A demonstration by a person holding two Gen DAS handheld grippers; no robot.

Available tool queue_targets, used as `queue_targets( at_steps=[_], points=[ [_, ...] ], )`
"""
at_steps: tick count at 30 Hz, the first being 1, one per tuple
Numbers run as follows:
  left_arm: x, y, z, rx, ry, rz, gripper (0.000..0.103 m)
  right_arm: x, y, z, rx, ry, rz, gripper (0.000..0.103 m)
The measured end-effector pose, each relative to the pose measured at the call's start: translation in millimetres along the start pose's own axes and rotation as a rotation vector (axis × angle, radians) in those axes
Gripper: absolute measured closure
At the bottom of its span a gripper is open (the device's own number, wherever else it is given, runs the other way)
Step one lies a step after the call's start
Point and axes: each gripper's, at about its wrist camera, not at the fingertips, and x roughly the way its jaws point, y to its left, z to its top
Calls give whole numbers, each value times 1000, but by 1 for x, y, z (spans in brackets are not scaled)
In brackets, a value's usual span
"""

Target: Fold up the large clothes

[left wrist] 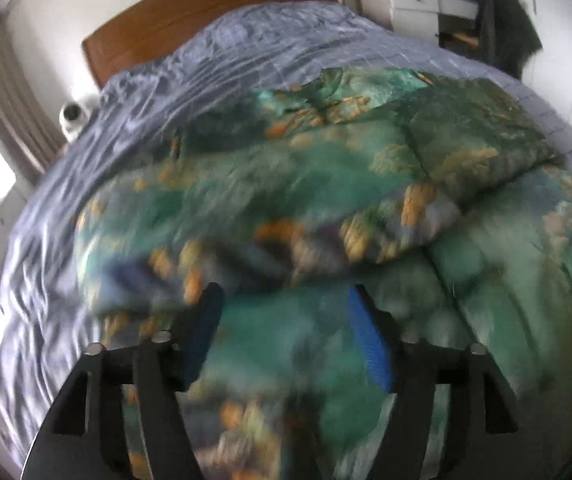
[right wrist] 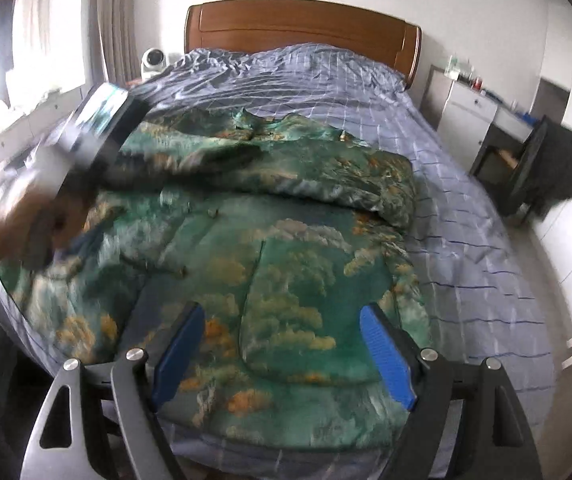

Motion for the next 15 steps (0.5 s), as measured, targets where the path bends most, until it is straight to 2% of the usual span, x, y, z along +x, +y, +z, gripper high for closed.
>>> queue_targets(
  at_steps=[2, 4, 6, 9, 11, 12, 13, 14, 15],
  points=[
    [-13, 18, -13, -70, -6, -14, 27, 14, -12, 22, 66, 8, 103, 21],
    [-29, 41, -26, -149, -18, -16, 27, 46, -24, 55, 182, 44, 285, 21],
    [-43, 49, -36, -199, -31, -5, 26, 86, -27, 85, 285, 84, 422, 21],
    [-56, 69, -52, -259, -45, 19, 24, 150, -16, 120, 396, 144, 523, 21],
    [-59, 81, -60, -282, -41, 32, 24, 196, -1, 133, 468, 224, 567, 22],
    [-58, 86, -62, -286, -38, 36, 24, 217, 8, 135, 506, 270, 575, 28],
    [-58, 91, -65, -290, -33, 45, 24, 230, 14, 135, 522, 307, 575, 59],
    [-62, 97, -69, -295, -29, 51, 24, 242, 23, 135, 522, 355, 556, 80],
    [-64, 104, -72, -304, -29, 56, 24, 248, 30, 138, 516, 395, 510, 86]
  ],
)
